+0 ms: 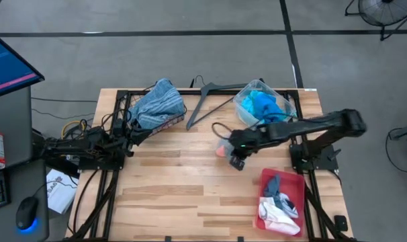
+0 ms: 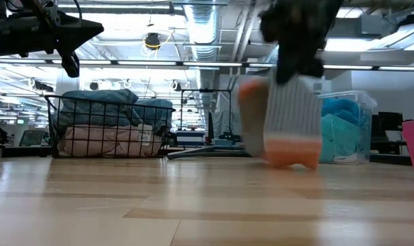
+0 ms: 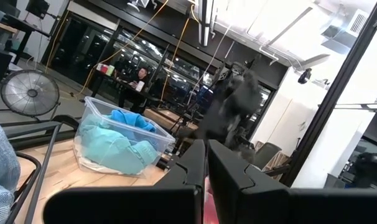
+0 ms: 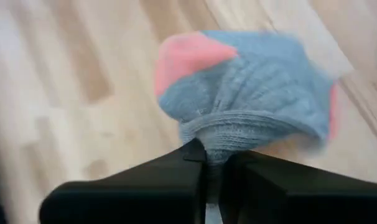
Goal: Pick & Place Cloths
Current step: Put the gray sock into the pink bin
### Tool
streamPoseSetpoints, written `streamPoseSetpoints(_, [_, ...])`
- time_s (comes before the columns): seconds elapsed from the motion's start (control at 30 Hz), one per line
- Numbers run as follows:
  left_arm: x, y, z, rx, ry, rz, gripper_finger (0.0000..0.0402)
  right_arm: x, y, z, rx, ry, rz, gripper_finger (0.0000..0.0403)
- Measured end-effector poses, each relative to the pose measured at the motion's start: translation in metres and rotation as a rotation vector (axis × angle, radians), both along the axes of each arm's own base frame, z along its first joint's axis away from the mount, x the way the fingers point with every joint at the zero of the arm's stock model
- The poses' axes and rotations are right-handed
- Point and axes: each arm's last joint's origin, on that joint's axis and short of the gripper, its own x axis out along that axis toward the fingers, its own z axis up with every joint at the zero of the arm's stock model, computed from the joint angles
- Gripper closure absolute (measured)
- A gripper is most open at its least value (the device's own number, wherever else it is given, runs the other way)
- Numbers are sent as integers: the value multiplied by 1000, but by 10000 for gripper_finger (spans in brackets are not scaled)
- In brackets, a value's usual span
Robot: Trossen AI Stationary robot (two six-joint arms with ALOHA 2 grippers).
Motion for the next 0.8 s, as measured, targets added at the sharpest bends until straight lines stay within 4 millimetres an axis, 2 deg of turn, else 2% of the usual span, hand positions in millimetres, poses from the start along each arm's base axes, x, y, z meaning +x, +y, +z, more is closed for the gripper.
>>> streamPoseSetpoints(0.2, [0,0,1,0,-6,0,400,-44,25,54,115,-191,33,400])
streamPoseSetpoints(0.43, [0,0,1,0,-9,0,400,-99,58,94,356,-333,59,401])
streamPoseSetpoints(0.6, [0,0,1,0,-14,0,400,-133,79,104,536,-279,36,402])
streamPoseSetpoints(0.8, [0,0,1,0,-15,0,400,-166,101,95,647,-42,-60,402])
